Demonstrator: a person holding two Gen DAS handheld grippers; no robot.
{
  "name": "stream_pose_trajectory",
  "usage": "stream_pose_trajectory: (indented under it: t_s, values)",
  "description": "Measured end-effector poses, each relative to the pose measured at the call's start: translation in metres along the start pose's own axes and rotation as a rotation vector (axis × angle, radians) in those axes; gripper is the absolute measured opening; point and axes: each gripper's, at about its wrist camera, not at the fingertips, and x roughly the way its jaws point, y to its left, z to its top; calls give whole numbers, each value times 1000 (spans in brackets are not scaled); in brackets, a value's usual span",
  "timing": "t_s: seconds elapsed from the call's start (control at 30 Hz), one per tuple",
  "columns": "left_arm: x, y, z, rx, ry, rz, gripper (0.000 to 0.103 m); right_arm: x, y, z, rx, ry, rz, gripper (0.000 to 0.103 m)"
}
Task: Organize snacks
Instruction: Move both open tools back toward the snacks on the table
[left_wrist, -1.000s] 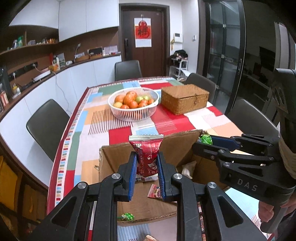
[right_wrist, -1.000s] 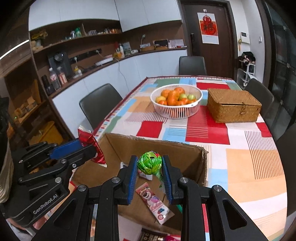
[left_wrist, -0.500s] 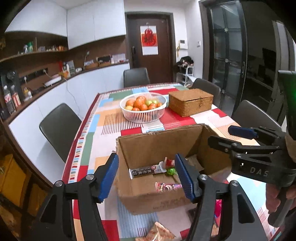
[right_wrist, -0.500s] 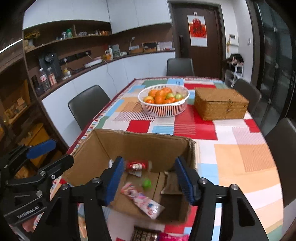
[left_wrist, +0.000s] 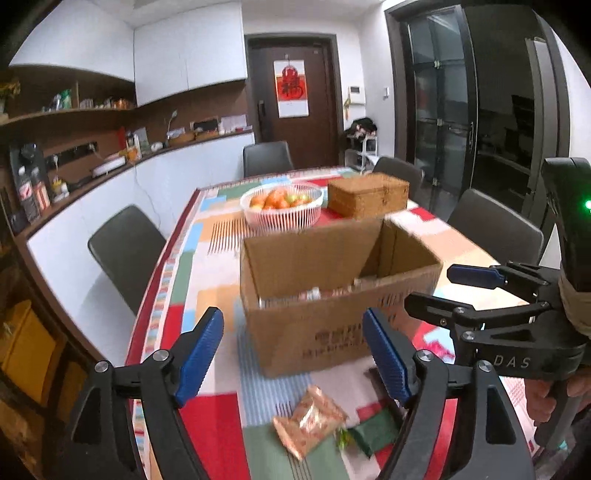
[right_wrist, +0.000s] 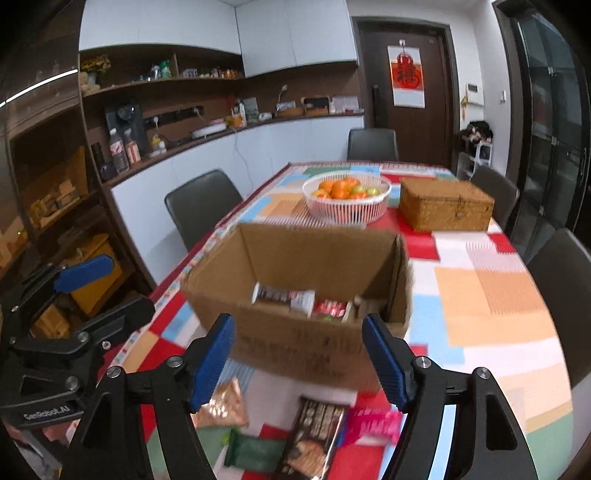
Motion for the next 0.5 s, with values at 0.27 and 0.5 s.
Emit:
stream_pose_trajectory:
  t_s: [0.27,0.5]
  values:
    - [11,7,-45,-77,115,-7,77,21,6,-37,3,123,18,72]
    - [20,7,-81,-102,214,-35,77,34,10,-64,-10,212,3,72]
